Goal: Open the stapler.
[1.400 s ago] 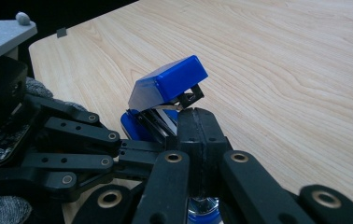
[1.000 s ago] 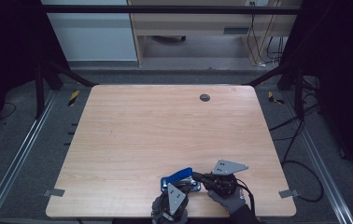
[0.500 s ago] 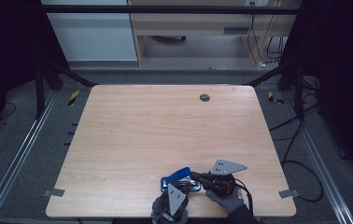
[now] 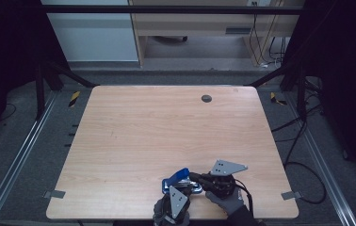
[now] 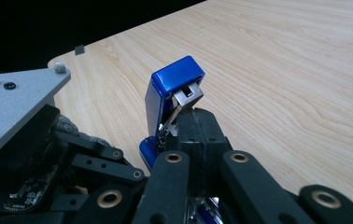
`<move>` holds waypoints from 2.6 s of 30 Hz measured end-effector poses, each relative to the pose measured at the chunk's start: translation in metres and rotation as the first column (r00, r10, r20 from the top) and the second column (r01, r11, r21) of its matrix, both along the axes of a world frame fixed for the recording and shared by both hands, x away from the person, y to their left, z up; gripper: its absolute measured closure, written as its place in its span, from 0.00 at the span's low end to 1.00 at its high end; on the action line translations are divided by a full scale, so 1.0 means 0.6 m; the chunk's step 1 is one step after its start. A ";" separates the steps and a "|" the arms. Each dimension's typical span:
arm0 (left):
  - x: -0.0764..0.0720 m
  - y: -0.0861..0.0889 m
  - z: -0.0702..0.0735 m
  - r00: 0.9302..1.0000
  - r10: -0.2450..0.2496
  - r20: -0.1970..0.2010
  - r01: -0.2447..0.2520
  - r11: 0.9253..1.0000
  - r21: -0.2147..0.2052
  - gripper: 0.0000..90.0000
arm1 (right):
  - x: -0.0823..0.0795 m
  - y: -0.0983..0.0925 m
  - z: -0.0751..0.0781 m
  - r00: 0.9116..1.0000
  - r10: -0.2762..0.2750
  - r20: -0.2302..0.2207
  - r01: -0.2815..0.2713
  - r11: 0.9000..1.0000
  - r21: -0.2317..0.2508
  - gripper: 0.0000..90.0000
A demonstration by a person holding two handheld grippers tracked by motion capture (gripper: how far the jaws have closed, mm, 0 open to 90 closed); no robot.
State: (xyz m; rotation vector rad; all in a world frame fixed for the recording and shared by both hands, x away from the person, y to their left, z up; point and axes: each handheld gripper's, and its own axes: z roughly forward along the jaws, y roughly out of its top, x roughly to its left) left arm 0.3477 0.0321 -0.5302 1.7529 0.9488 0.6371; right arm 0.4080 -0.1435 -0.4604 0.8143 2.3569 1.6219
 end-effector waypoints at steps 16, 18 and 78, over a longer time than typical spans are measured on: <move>0.000 0.000 -0.001 1.000 0.001 0.000 -0.001 1.000 -0.005 1.00 | 0.001 0.015 0.007 1.000 0.008 0.003 -0.008 1.000 0.018 1.00; 0.000 0.000 -0.001 1.000 0.001 0.000 -0.001 1.000 -0.005 1.00 | 0.001 0.017 0.007 1.000 0.009 0.005 -0.009 1.000 0.021 1.00; -0.001 0.000 -0.002 1.000 0.013 0.008 -0.013 1.000 -0.008 1.00 | 0.019 0.073 0.021 0.998 0.064 -0.008 -0.063 0.997 0.052 1.00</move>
